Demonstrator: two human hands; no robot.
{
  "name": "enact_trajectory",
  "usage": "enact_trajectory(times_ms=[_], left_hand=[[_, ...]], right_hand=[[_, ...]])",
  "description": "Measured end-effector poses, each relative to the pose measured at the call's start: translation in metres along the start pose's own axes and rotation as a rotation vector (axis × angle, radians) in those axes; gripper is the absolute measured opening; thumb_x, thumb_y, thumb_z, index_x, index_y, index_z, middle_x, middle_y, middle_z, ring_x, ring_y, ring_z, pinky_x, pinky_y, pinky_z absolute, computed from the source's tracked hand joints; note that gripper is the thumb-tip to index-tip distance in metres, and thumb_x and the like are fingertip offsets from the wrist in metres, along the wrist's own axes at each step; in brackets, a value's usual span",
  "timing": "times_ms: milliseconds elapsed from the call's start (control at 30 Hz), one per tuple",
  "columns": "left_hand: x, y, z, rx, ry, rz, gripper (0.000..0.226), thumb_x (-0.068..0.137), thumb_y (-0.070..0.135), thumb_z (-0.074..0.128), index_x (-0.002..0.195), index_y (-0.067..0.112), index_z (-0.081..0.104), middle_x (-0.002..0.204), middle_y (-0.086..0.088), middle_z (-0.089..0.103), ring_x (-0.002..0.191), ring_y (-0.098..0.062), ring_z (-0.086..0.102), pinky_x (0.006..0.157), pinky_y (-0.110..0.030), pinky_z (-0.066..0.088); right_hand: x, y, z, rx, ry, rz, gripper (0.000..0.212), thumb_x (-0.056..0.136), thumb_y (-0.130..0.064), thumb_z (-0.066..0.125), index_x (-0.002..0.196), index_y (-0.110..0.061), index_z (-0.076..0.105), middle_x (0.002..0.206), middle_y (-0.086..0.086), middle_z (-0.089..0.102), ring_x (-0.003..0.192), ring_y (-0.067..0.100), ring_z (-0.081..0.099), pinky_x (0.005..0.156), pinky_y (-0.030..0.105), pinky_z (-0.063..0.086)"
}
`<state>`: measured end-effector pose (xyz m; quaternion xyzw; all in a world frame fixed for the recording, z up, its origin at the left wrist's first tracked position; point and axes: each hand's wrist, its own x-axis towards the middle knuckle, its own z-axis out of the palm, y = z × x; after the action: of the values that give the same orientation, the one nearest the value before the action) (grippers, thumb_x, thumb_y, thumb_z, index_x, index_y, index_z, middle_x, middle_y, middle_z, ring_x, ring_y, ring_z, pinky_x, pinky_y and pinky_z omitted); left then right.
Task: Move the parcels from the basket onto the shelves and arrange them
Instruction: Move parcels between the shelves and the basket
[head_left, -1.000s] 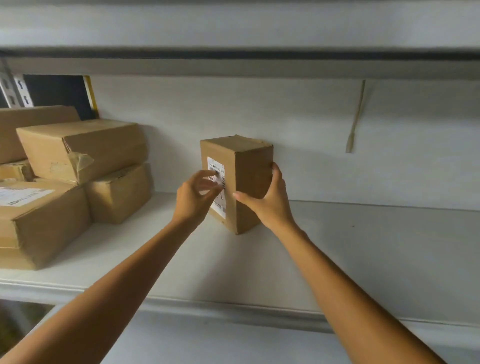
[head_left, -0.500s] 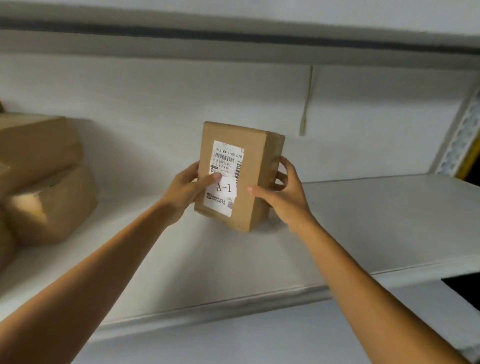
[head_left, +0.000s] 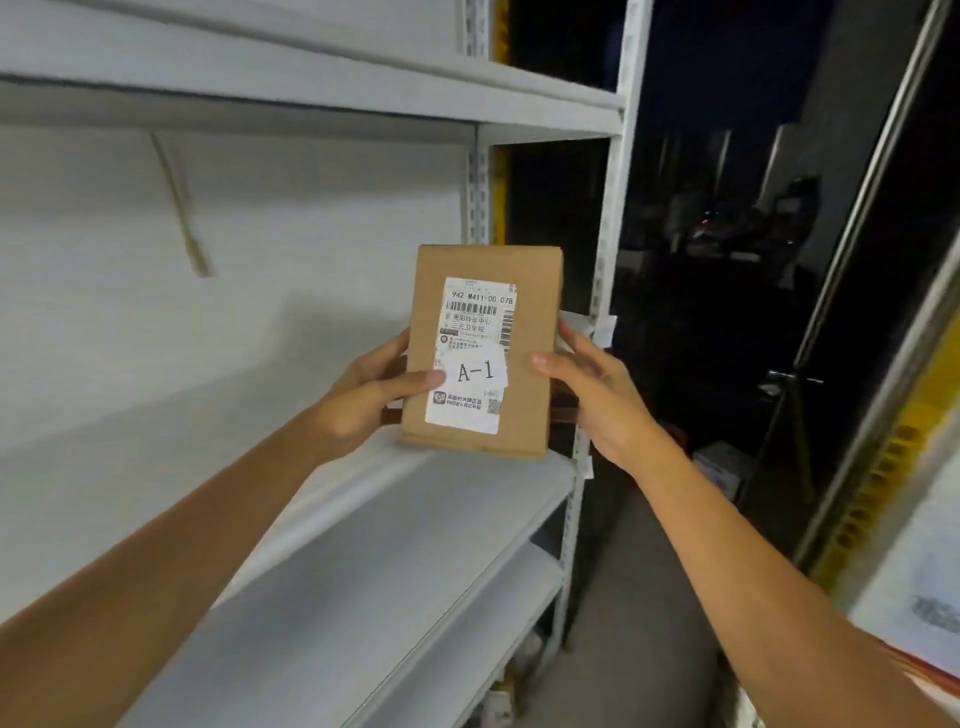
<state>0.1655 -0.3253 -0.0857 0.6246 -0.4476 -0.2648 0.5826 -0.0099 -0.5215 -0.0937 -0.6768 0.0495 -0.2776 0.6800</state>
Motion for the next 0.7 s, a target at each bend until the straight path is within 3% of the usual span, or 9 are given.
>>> enact_trajectory(times_ms=[133,233,333,433,533,633,700], left_hand=[[0.038,-0.001,0.091,-0.061,-0.084,0.033,0.059,0.082,0.021,0.070,0.136,0.035,0.049,0.128,0.002,0.063,0.113,-0.021,0.063,0.080,-0.033,0.056],[0.057,-0.010,0.158,-0.062,-0.137,0.014,0.066,0.079,0.022,0.071,0.139,0.034,0.045,0.125,0.005,0.065,0.112,-0.017,0.063,0.077,-0.028,0.057],[0.066,-0.028,0.224,-0.074,-0.177,-0.022,0.072,0.075,0.023,0.073,0.140,0.035,0.044,0.121,0.010,0.067,0.108,-0.011,0.065,0.073,-0.025,0.057],[0.070,-0.055,0.284,-0.094,-0.211,-0.083,0.071,0.076,0.022,0.074,0.139,0.038,0.044,0.117,0.012,0.068,0.107,-0.009,0.065,0.073,-0.026,0.057],[0.076,-0.089,0.336,-0.137,-0.276,-0.174,0.065,0.077,0.019,0.073,0.134,0.039,0.048,0.117,0.010,0.068,0.106,-0.011,0.065,0.078,-0.033,0.057],[0.083,-0.123,0.382,-0.168,-0.364,-0.232,0.049,0.080,0.012,0.073,0.118,0.038,0.057,0.116,0.010,0.069,0.107,-0.008,0.064,0.085,-0.029,0.055],[0.091,-0.146,0.412,-0.180,-0.420,-0.278,0.050,0.079,0.010,0.073,0.123,0.029,0.057,0.123,0.005,0.065,0.113,-0.011,0.062,0.097,-0.035,0.050]], right_hand=[[-0.047,-0.008,-0.090,-0.066,0.091,0.016,0.056,0.087,-0.032,0.070,0.140,-0.034,0.050,0.125,-0.010,0.066,0.115,0.009,0.062,0.080,0.037,0.059],[-0.089,-0.002,-0.144,-0.072,0.207,0.037,0.053,0.090,-0.029,0.067,0.140,-0.032,0.050,0.127,-0.008,0.065,0.118,0.014,0.062,0.083,0.045,0.059],[-0.135,0.010,-0.185,-0.081,0.340,0.039,0.045,0.094,-0.025,0.062,0.137,-0.030,0.053,0.125,-0.010,0.066,0.114,0.011,0.064,0.075,0.033,0.060],[-0.177,0.027,-0.220,-0.120,0.469,0.109,0.042,0.094,-0.028,0.062,0.135,-0.031,0.056,0.123,-0.012,0.068,0.112,0.011,0.064,0.086,0.042,0.059],[-0.215,0.048,-0.247,-0.197,0.568,0.204,0.054,0.087,-0.043,0.063,0.139,-0.032,0.053,0.120,-0.017,0.068,0.110,0.004,0.063,0.090,0.039,0.056],[-0.252,0.071,-0.271,-0.204,0.670,0.267,0.045,0.093,-0.038,0.058,0.137,-0.028,0.055,0.120,-0.011,0.069,0.110,0.009,0.064,0.095,0.042,0.053],[-0.270,0.084,-0.285,-0.185,0.723,0.319,0.041,0.097,-0.031,0.055,0.137,-0.023,0.055,0.121,-0.008,0.069,0.111,0.012,0.064,0.095,0.041,0.053]])
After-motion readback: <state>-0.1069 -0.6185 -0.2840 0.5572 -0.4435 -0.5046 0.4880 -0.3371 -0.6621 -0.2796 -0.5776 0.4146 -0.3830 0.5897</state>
